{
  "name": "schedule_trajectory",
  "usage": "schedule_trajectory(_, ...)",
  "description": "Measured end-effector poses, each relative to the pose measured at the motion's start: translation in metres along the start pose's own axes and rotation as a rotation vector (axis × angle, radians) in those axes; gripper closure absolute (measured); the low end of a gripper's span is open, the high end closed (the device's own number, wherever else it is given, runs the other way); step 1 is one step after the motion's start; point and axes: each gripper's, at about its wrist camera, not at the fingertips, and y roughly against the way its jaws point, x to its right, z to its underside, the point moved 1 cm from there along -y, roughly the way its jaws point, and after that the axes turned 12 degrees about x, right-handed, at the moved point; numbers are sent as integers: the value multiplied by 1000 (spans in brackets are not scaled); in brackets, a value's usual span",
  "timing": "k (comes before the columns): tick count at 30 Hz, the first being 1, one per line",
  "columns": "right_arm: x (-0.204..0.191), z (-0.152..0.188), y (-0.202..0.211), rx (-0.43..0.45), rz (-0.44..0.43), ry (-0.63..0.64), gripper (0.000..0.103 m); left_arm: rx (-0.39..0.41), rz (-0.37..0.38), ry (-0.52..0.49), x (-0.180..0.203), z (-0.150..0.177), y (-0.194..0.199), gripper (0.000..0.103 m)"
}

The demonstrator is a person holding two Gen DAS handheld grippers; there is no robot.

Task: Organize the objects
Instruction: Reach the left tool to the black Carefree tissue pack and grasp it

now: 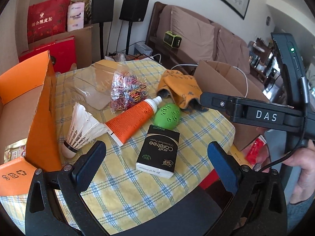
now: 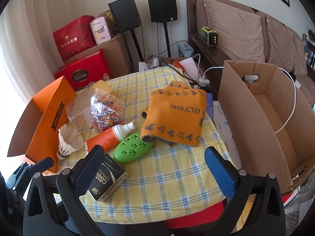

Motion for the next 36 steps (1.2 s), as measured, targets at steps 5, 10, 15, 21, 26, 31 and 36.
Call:
schedule_trajectory(5,8,2,-2,-3,22,4,0,-30,4,1,4,4,-21,0)
schedule_trajectory(10,13,4,-5,-14,28,5,0,-69,-2,5,4,10,-42,0)
schedule_trajectory(15,17,6,-11,-33,23,-6,0,-89,-27,-13,4,14,-55,4)
schedule_trajectory(21,18,10,-18,-54,7,-20,0,-129,-13,-8,1,17,-66,37)
schedule_trajectory(26,15,11,-23,-69,-16,-28,1,-137,-5,-14,1,21,-67,51)
schedule_trajectory(31,8,11,-28,-77,-42,-31,4,-115,-12,9,-4,20,-54,52)
schedule_trajectory(36,-4,14,-36,-96,-62,-28,10,-77,-19,54,-17,13,-30,52)
